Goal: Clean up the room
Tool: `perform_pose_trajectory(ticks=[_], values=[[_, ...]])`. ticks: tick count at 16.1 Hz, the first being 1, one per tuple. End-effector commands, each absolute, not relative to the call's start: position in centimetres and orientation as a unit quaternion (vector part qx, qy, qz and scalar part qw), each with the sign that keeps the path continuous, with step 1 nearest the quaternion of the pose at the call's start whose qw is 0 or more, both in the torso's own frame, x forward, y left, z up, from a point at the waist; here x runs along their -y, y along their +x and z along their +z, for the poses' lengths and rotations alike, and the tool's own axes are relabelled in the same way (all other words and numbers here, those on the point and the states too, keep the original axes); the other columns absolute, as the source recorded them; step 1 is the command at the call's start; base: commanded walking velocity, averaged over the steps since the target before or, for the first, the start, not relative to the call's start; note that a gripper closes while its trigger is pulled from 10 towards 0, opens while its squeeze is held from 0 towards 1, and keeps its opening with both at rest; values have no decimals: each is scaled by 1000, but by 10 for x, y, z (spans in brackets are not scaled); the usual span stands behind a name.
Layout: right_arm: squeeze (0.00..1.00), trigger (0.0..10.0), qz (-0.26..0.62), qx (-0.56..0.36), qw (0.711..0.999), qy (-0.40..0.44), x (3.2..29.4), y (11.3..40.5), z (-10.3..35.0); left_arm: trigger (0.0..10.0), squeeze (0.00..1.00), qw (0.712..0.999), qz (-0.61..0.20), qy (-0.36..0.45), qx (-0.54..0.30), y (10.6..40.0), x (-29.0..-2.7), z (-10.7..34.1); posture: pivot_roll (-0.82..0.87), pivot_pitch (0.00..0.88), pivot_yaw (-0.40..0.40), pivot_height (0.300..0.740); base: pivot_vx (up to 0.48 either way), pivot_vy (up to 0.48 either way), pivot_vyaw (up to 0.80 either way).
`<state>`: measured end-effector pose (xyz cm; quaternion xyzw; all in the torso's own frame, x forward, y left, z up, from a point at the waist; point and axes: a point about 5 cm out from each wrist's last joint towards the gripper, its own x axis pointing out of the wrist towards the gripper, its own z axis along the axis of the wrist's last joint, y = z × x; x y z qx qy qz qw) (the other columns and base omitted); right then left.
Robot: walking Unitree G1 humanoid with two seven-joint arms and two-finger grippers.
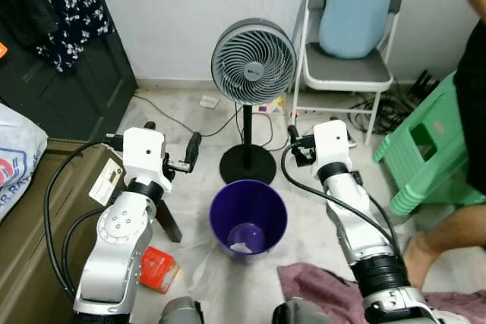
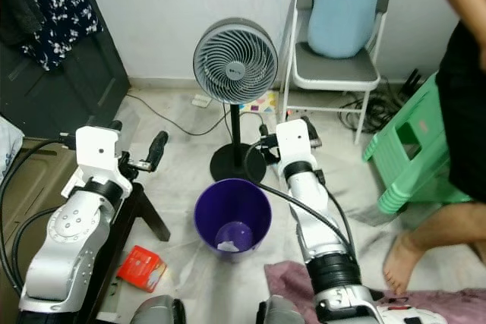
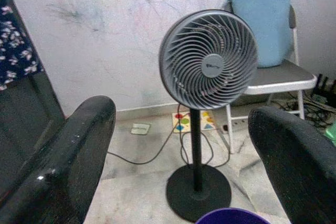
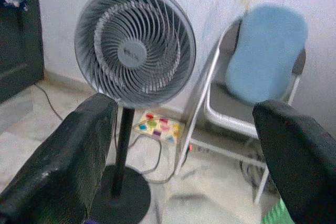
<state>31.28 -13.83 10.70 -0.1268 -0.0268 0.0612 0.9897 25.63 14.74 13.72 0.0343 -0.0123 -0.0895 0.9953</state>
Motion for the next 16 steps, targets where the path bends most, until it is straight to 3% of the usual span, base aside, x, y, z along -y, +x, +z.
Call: perform_pose_trajectory(ticks=[1,2,8,14,16], values=[[1000,10000,83,33,987,-137,138,308,108,10000,0,996,-73,43,19,260,-154,139,-70,0,-5,740,0,0,0],[0,10000,98,35,984,-148,145,298,103,10000,0,997,-62,48,23,261,-159,139,-70,0,-9,740,0,0,0],[0,10000,23,16,992,-127,183,277,102,10000,0,998,-9,56,34,256,-181,126,-77,0,1,740,0,0,0],[0,10000,-28,12,992,-125,178,289,121,10000,0,992,82,92,31,256,-198,119,-72,0,7,740,0,0,0],[0,10000,17,11,993,-113,164,291,124,10000,0,994,79,78,22,256,-195,116,-71,0,6,740,0,0,0]])
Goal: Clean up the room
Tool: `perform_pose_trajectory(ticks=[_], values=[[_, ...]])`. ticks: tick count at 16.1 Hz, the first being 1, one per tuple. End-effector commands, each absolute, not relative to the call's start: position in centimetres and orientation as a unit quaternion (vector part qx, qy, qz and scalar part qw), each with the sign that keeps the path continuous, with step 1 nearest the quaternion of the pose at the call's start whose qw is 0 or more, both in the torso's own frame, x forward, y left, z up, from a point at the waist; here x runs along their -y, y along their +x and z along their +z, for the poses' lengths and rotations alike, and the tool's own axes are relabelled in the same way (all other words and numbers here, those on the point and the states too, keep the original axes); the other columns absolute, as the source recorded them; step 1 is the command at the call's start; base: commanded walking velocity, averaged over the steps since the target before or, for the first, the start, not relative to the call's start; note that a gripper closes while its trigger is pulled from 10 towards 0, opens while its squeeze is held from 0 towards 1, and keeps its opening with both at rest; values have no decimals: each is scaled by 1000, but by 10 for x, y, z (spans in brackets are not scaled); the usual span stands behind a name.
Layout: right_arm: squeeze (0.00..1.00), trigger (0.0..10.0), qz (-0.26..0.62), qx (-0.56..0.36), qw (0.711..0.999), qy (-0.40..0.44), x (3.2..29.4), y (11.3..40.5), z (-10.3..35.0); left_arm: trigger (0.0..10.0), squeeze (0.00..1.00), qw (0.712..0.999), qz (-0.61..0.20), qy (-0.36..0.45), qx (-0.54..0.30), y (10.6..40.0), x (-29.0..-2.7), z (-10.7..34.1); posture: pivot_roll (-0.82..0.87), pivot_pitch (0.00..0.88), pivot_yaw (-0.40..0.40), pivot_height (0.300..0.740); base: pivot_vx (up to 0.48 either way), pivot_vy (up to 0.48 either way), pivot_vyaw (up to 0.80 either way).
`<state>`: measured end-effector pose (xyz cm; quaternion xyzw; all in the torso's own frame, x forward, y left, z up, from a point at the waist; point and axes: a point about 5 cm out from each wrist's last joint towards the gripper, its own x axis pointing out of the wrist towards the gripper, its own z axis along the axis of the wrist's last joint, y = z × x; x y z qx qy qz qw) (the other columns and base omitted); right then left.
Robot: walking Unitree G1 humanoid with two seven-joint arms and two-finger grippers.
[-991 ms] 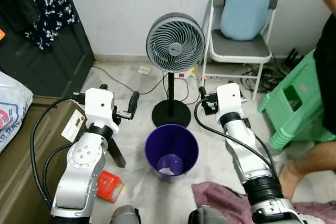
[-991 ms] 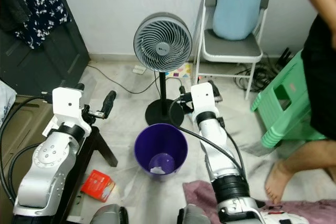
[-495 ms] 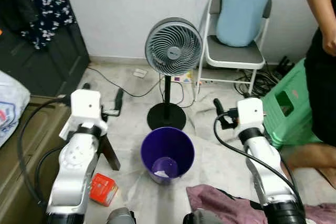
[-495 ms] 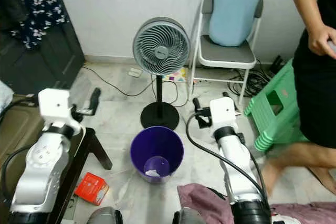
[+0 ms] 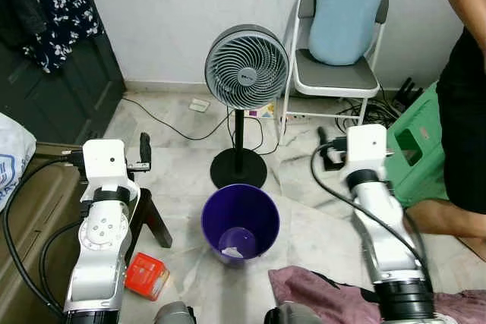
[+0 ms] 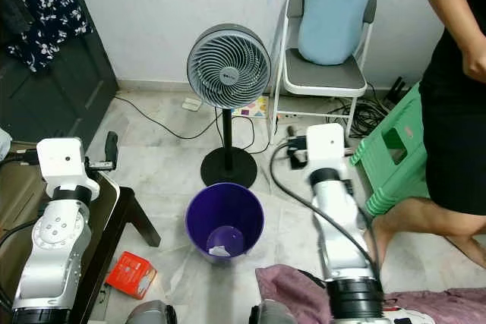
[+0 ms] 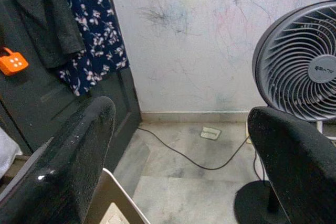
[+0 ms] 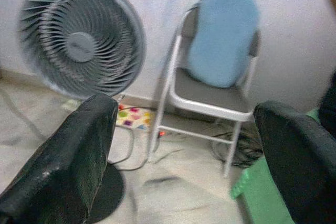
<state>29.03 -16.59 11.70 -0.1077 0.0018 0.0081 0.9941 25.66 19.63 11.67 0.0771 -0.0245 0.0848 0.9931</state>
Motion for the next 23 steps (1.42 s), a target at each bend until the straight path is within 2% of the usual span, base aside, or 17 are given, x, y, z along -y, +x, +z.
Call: perform_pose_trajectory(ticks=[1,5,12,17,23], values=[[0,10000,31,23,992,-120,158,292,128,10000,0,994,75,80,20,254,-194,114,-73,0,4,740,0,0,488],[0,10000,36,24,993,-111,149,296,134,10000,0,996,43,71,14,247,-188,110,-75,0,-12,740,0,0,800],[0,10000,35,21,991,-129,150,301,138,10000,0,995,62,74,34,250,-192,118,-74,0,-21,740,0,0,800],[0,10000,51,20,991,-125,141,300,139,10000,0,996,66,54,27,248,-190,116,-68,0,-31,740,0,0,800],[0,10000,49,21,991,-123,143,302,139,10000,0,996,61,64,22,248,-185,113,-75,0,-23,740,0,0,800]])
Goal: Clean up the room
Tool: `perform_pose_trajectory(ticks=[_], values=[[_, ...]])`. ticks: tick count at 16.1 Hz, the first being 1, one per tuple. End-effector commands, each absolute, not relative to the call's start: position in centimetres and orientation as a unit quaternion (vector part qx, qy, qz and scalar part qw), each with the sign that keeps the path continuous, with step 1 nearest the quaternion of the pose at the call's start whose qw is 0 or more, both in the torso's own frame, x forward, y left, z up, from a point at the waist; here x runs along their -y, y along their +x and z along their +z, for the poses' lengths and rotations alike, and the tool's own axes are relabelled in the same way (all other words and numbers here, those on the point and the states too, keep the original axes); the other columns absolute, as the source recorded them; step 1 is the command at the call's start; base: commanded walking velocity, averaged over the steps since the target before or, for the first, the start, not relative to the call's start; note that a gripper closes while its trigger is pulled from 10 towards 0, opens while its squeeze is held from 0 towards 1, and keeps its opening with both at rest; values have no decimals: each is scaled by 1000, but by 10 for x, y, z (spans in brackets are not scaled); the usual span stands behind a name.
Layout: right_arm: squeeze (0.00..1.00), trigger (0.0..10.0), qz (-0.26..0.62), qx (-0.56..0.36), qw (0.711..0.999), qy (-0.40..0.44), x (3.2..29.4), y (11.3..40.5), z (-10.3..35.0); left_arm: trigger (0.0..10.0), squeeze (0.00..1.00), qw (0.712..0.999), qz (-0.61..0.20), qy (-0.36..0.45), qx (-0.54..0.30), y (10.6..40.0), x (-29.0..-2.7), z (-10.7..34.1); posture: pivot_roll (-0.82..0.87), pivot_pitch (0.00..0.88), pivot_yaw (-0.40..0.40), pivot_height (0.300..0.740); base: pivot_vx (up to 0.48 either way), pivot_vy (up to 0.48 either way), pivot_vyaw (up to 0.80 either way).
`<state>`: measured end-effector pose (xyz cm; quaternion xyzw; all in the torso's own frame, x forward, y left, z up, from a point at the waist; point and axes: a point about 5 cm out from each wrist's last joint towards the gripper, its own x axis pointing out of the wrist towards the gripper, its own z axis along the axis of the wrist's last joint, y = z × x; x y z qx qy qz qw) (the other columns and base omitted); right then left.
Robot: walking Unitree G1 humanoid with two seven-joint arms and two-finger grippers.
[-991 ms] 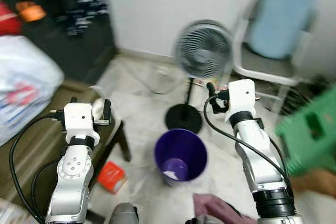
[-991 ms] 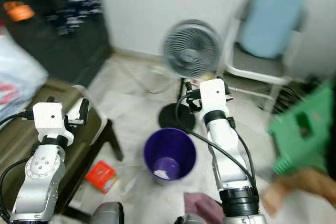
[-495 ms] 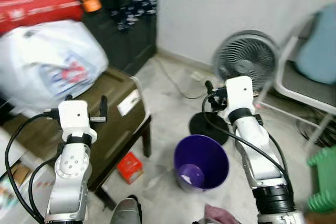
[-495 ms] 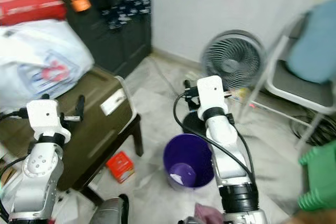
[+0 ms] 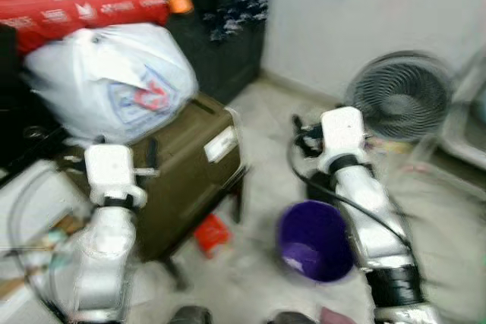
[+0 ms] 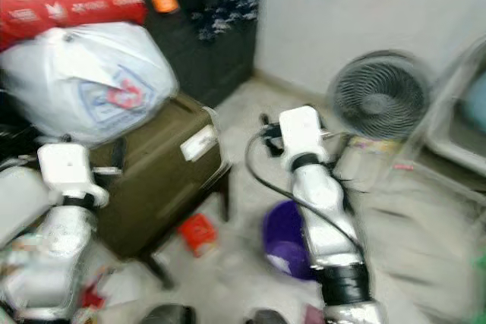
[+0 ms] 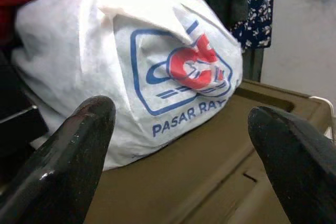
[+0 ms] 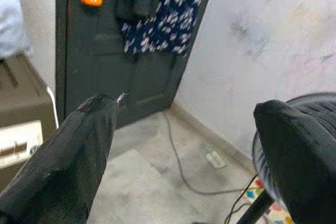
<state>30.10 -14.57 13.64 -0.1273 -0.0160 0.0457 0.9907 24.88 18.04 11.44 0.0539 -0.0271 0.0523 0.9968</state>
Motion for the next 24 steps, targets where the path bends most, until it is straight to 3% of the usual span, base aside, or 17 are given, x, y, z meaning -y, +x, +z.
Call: perform_pose_trajectory(ticks=[1,19,24], values=[[0,10000,48,21,991,-121,143,302,139,10000,0,996,65,62,21,249,-185,113,-75,0,-22,740,0,0,800],[0,10000,50,17,990,-128,143,302,132,10000,0,999,31,43,-3,245,-181,104,-72,0,-22,740,0,0,800],[0,10000,42,6,988,-146,153,301,123,10000,0,997,36,60,-21,235,-192,95,-69,0,-20,740,0,0,800]])
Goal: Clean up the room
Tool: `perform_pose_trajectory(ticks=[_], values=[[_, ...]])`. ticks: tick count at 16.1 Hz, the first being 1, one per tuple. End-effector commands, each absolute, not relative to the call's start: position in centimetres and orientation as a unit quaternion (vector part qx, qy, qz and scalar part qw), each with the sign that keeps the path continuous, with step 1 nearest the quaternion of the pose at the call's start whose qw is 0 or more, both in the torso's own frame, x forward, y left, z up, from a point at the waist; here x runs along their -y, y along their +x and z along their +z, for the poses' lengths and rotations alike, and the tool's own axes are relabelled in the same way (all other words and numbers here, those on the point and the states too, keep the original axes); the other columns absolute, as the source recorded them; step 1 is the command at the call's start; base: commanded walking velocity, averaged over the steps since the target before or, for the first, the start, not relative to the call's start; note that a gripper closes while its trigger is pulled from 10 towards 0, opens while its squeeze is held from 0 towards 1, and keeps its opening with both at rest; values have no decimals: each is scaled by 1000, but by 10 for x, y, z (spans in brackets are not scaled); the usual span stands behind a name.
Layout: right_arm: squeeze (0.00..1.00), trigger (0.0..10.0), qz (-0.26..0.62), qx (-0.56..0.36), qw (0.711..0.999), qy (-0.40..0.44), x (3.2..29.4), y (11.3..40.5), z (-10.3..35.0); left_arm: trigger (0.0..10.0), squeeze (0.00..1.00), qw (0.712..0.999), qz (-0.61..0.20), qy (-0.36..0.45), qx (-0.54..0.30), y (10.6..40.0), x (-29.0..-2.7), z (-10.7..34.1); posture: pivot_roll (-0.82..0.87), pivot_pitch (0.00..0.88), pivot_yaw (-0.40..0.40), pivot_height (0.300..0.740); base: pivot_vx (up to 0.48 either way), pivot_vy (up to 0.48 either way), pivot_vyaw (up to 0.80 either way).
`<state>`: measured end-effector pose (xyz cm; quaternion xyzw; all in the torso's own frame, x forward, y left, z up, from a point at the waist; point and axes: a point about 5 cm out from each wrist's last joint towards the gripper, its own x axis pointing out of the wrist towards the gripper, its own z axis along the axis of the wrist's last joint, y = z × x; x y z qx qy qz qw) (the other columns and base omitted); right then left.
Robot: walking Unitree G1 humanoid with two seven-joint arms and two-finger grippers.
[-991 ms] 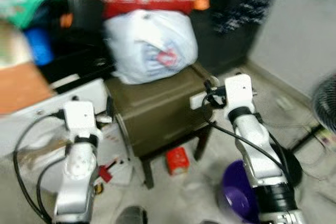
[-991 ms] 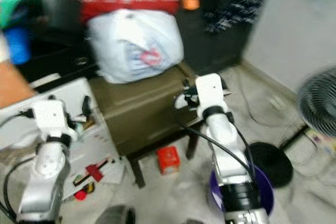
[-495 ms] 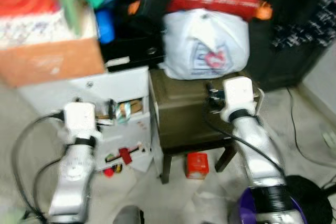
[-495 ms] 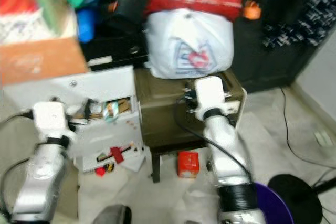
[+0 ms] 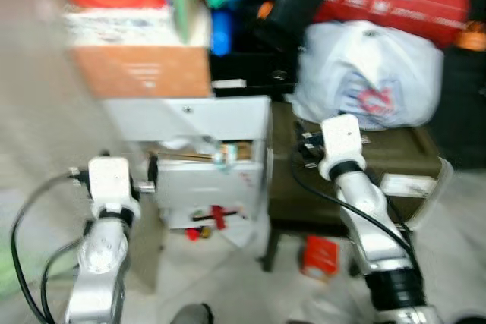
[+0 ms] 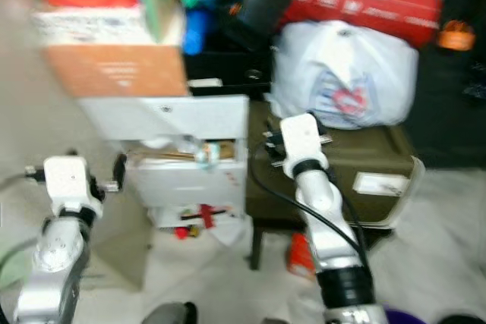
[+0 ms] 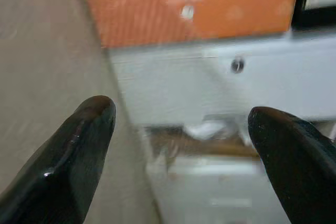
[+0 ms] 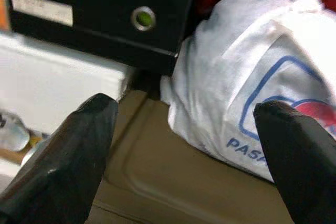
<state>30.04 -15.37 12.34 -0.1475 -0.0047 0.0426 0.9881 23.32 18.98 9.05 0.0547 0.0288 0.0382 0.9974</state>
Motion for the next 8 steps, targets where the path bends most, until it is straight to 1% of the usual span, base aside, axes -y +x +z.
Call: perform_pose_trajectory(ticks=[1,8], values=[[0,10000,41,4,988,-148,154,300,122,10000,0,997,42,65,-22,233,-195,94,-68,0,-19,740,0,0,800],[0,10000,45,1,986,-159,157,298,118,10000,0,995,53,77,-22,230,-200,94,-64,0,-22,740,0,0,800]])
